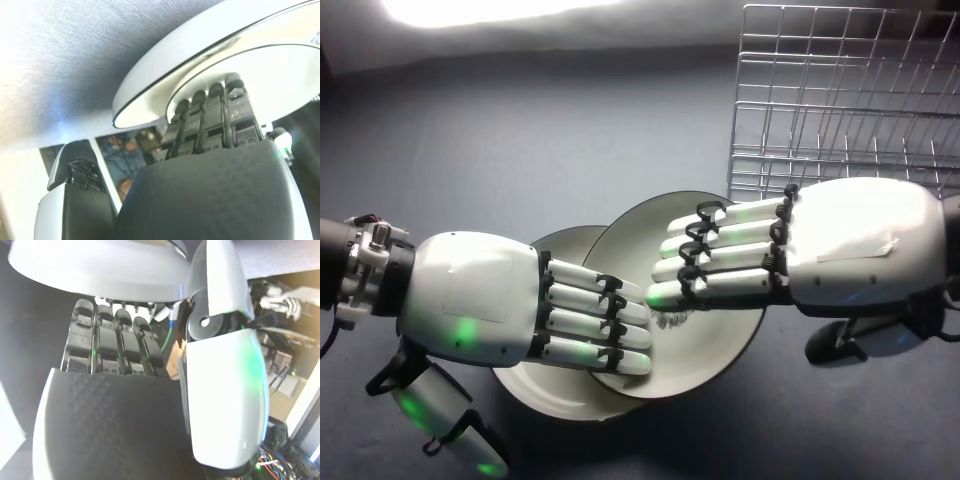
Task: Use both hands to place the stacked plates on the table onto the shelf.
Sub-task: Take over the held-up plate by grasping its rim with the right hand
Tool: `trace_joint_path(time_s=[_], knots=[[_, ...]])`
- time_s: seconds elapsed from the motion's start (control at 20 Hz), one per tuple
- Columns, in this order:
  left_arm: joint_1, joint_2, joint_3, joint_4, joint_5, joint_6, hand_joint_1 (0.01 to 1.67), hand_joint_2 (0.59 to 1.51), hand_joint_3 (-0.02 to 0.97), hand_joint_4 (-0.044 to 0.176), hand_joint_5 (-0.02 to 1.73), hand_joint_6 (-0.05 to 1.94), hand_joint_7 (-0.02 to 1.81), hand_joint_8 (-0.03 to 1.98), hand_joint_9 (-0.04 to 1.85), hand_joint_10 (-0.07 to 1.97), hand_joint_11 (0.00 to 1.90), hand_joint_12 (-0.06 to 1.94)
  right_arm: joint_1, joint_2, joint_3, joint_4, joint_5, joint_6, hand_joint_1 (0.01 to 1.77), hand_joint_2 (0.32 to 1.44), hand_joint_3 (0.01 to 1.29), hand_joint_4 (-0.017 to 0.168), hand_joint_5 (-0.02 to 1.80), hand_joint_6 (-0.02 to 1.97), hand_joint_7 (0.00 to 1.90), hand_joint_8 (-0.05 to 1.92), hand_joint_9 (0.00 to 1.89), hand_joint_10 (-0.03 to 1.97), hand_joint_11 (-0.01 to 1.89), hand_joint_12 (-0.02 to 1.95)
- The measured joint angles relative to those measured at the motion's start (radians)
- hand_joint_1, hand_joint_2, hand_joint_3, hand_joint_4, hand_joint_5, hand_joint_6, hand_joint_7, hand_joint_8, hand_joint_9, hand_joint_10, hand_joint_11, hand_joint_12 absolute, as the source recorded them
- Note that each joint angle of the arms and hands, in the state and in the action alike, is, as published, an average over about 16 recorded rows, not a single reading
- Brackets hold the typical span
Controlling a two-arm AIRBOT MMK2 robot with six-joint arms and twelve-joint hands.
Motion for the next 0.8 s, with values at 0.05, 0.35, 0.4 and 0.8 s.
trace_joint_path(time_s=[0.05, 0.35, 0.4, 0.8], knots=[[0.001, 0.000, 0.002, -0.003, -0.001, -0.001, 0.01, 1.104, 0.002, -0.009, -0.01, -0.03, -0.01, -0.02, -0.01, -0.02, 0.02, 0.02, -0.001, -0.009, 0.006, 0.000, -0.003, 0.001, 1.39, 0.95, 0.01, -0.004, 0.01, 0.02, 0.01, 0.01, 0.02, 0.01, 0.01, 0.01], [0.006, -0.002, 0.012, -0.018, -0.006, -0.008, 0.01, 1.104, 0.003, -0.009, -0.01, -0.03, -0.01, -0.02, -0.01, -0.02, 0.02, 0.02, -0.008, -0.054, 0.041, 0.001, -0.017, 0.003, 1.41, 0.96, 0.01, -0.005, 0.02, 0.02, 0.01, 0.01, 0.02, 0.01, 0.01, 0.00], [0.007, -0.002, 0.013, -0.020, -0.006, -0.009, 0.01, 1.103, 0.003, -0.009, -0.01, -0.03, -0.01, -0.02, -0.01, -0.02, 0.02, 0.02, -0.008, -0.062, 0.047, 0.001, -0.019, 0.004, 1.42, 0.96, 0.01, -0.005, 0.02, 0.02, 0.01, 0.01, 0.02, 0.01, 0.01, 0.00], [0.009, -0.002, 0.018, -0.023, -0.009, -0.012, 0.01, 1.096, 0.003, -0.008, -0.01, -0.03, -0.01, -0.02, -0.01, -0.02, 0.02, 0.02, 0.005, -0.126, 0.107, 0.001, -0.038, 0.009, 1.44, 0.98, 0.01, -0.005, 0.02, 0.02, 0.01, 0.01, 0.02, 0.01, 0.02, 0.11]])
